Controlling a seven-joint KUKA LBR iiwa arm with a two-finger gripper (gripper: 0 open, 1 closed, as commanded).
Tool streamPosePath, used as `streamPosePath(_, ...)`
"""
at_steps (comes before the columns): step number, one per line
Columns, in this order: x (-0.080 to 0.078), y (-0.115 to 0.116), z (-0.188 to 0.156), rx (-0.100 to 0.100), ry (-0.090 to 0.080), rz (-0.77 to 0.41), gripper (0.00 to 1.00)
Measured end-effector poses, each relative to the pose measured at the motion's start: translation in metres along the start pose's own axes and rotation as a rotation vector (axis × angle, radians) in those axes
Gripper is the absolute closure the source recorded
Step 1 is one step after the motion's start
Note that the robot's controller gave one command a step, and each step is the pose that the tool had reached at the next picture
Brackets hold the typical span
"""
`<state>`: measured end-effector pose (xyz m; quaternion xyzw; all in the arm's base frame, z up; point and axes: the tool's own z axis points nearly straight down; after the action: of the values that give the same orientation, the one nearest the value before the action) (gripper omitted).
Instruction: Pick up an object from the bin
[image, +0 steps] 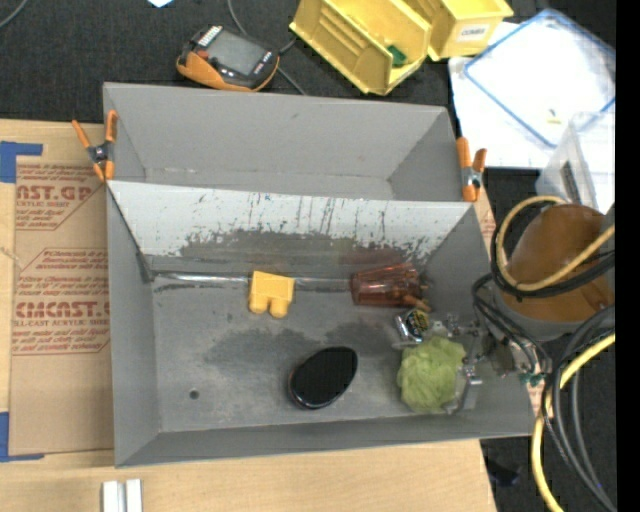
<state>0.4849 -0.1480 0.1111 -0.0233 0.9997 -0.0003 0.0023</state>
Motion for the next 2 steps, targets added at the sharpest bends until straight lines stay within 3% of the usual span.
streamPosePath(1,0.0007,0.0068,0.0386,-0.001,0.007,0.36,0.0)
streamPosePath(2,-0.0053,0.0081,0.0382,0.003,-0.016,-0.322,0.0)
